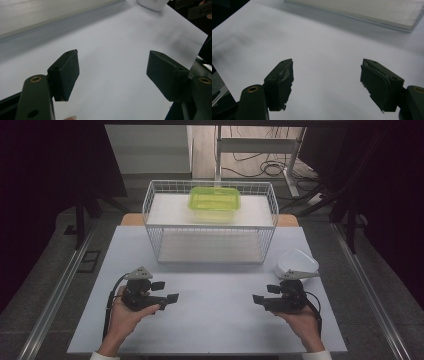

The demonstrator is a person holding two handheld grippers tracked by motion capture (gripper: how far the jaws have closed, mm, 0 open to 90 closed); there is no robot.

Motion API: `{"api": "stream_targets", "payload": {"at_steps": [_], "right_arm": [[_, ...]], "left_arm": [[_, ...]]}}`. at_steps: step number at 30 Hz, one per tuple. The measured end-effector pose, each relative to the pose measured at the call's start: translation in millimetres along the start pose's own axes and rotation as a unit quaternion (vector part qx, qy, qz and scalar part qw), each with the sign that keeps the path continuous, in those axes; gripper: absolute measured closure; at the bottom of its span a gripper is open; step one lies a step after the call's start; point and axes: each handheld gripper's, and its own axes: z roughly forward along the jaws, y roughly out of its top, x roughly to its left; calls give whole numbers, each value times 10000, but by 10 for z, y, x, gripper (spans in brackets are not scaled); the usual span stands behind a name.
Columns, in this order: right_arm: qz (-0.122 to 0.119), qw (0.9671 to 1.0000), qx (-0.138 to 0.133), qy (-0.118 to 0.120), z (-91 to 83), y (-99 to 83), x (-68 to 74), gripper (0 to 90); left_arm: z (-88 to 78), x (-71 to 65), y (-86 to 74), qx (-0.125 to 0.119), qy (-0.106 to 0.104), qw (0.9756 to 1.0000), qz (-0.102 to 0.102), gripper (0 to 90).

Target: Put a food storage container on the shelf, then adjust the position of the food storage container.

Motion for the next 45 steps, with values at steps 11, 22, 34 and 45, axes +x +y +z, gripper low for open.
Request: {"api": "stream_targets", "payload": {"at_steps": [11, 22, 34, 45], "right_arm": [[-18, 9999, 23, -132, -20, -9, 63, 278], [112, 9993, 140, -319, -109, 56, -181, 393], [285, 9956, 331, -823, -286, 469, -750, 754], [493, 9876, 587, -1373, -317, 766, -1367, 893]], "left_arm": [[-73, -4, -6, -37, -36, 10000, -21, 247], [6, 40, -81, 227, 47, 9997, -115, 242], [34, 99, -103, 270, 25, 9995, -152, 242], [117, 168, -133, 424, -7, 9989, -187, 244]]}}
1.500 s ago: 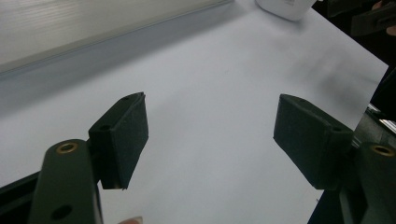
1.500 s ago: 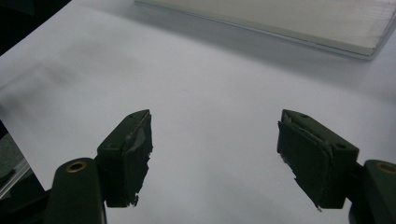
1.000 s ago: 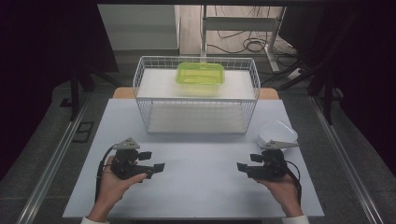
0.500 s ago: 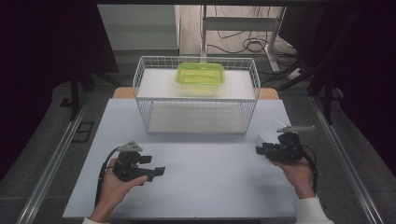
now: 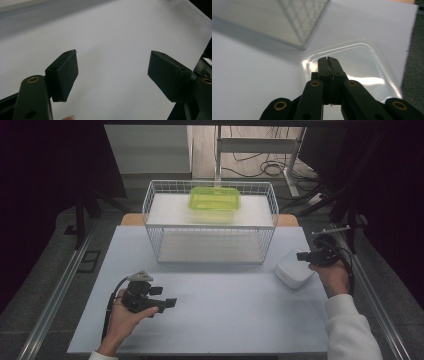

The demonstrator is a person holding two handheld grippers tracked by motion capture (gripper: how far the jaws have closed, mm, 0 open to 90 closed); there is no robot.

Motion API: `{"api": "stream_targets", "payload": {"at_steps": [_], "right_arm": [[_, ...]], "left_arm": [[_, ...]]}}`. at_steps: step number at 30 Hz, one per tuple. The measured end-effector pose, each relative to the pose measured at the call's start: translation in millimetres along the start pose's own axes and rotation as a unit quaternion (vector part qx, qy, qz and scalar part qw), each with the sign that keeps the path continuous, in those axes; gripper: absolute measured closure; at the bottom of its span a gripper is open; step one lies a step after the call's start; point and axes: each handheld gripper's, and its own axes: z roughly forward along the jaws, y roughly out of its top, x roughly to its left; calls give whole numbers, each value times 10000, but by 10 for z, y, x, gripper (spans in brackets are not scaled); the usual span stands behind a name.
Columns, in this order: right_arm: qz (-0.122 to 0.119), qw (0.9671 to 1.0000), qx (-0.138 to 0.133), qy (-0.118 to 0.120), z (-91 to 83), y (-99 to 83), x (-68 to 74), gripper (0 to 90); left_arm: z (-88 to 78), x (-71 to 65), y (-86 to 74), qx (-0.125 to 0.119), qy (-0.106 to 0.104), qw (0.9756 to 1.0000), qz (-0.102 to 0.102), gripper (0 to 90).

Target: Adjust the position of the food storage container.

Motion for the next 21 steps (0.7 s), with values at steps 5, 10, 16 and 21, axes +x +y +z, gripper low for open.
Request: {"api": "stream_targets", "payload": {"at_steps": [5, 10, 16, 21], "right_arm": [[-13, 9994, 28, -332, 11, 69, -269, 894], [-55, 9989, 87, -466, 116, 89, -521, 894], [-100, 9980, 274, -561, 304, 107, -659, 894], [-273, 9959, 469, -727, 431, 102, -678, 895]], "left_arm": [[36, 12, -11, 72, -24, 10000, -36, 244], [66, 17, -20, 143, -15, 9999, -22, 240], [35, 40, -26, 87, 1, 9999, -70, 239], [51, 67, -39, 130, 9, 9999, -114, 239]]}}
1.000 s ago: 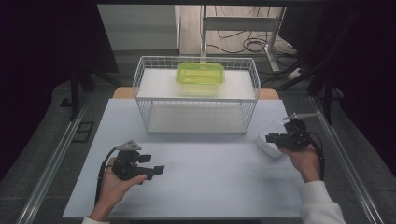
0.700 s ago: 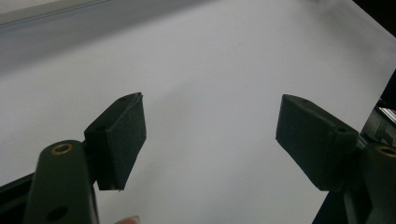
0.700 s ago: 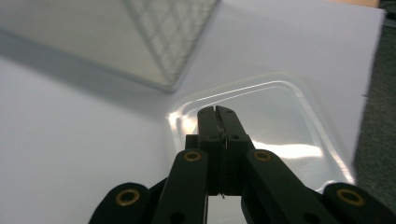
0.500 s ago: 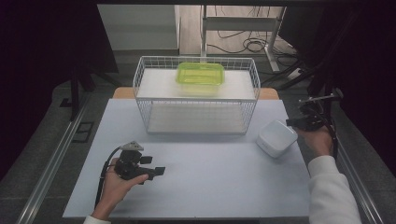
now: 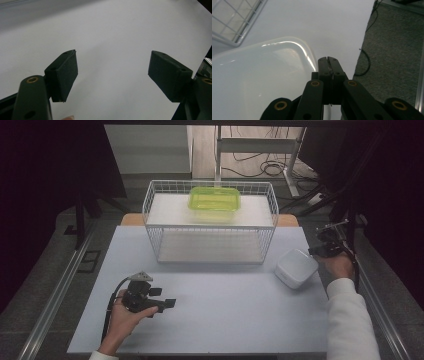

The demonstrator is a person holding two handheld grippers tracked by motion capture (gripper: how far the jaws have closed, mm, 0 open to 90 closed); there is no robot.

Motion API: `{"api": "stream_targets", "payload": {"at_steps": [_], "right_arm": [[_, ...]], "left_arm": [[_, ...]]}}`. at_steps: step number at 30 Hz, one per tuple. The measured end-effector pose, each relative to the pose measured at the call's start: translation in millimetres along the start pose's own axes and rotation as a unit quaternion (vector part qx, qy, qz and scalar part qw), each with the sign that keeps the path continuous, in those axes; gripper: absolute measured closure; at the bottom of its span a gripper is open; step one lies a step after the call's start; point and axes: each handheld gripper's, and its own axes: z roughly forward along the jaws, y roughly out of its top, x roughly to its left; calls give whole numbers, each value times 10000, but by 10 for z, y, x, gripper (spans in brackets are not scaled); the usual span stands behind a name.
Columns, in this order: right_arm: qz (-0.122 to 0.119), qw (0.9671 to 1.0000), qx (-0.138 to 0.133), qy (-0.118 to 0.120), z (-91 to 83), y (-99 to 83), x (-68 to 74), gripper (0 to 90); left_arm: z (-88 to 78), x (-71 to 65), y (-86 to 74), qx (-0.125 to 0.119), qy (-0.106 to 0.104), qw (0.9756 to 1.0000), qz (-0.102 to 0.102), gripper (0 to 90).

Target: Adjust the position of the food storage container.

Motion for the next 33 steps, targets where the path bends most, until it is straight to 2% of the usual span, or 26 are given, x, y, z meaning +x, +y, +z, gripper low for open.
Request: {"api": "stream_targets", "payload": {"at_steps": [6, 10, 14, 20, 26, 33], "right_arm": [[-184, 9994, 267, -150, 31, -20, -21, 895], [-154, 9994, 295, -103, 44, -82, -42, 895], [-187, 9993, 330, 62, 28, -122, -26, 896], [-419, 9978, 383, 343, -7, -149, 131, 896], [-401, 9974, 326, 506, -50, -210, 284, 896], [-498, 9963, 323, 623, -78, -258, 455, 896]], "left_arm": [[28, 1, -1, 50, 12, 10000, 15, 239], [40, -7, 1, 54, -7, 10000, 16, 239], [52, -9, 1, 85, -6, 10000, 27, 238], [77, -9, 2, 112, -36, 9999, 7, 237], [104, -11, -2, 157, -89, 9998, 20, 235], [117, -4, 0, 148, -153, 9998, 1, 236]]}}
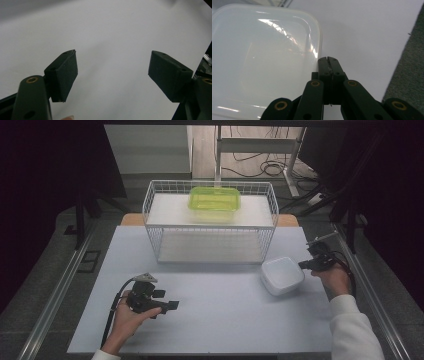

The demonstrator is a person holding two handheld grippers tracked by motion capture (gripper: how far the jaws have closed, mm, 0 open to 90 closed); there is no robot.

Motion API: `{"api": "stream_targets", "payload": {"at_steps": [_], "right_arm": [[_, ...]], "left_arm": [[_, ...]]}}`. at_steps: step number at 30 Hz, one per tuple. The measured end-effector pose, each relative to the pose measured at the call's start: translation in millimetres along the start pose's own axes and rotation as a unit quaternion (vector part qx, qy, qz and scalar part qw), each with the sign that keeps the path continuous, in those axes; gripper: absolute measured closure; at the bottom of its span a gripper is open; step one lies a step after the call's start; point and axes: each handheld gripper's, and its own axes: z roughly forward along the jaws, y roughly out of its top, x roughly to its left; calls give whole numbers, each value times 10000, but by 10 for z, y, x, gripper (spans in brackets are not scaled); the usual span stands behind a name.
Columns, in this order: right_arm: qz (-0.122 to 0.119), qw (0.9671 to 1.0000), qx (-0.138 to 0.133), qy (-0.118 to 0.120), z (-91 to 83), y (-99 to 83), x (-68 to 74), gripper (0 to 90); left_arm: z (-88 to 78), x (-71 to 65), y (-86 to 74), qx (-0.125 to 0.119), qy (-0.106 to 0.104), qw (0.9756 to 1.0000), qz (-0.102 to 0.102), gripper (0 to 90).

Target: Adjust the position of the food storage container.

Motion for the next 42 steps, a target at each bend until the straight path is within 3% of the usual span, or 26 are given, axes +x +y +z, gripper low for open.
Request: {"api": "stream_targets", "payload": {"at_steps": [6, 16, 25, 42], "right_arm": [[-84, 9999, -15, 129, 6, -14, 165, 896], [0, 9996, -144, 226, -54, -89, 466, 897], [-134, 9990, -241, 345, -3, -60, 812, 897], [-702, 9940, -360, 752, 186, 135, 1538, 897]], "left_arm": [[-10, 7, 3, -50, -150, 9999, -68, 237], [-41, 9, -3, -82, -155, 9998, -64, 237], [-66, -5, -10, -153, -97, 9998, -89, 241], [-109, -8, -33, -208, -77, 9997, -117, 247]]}}
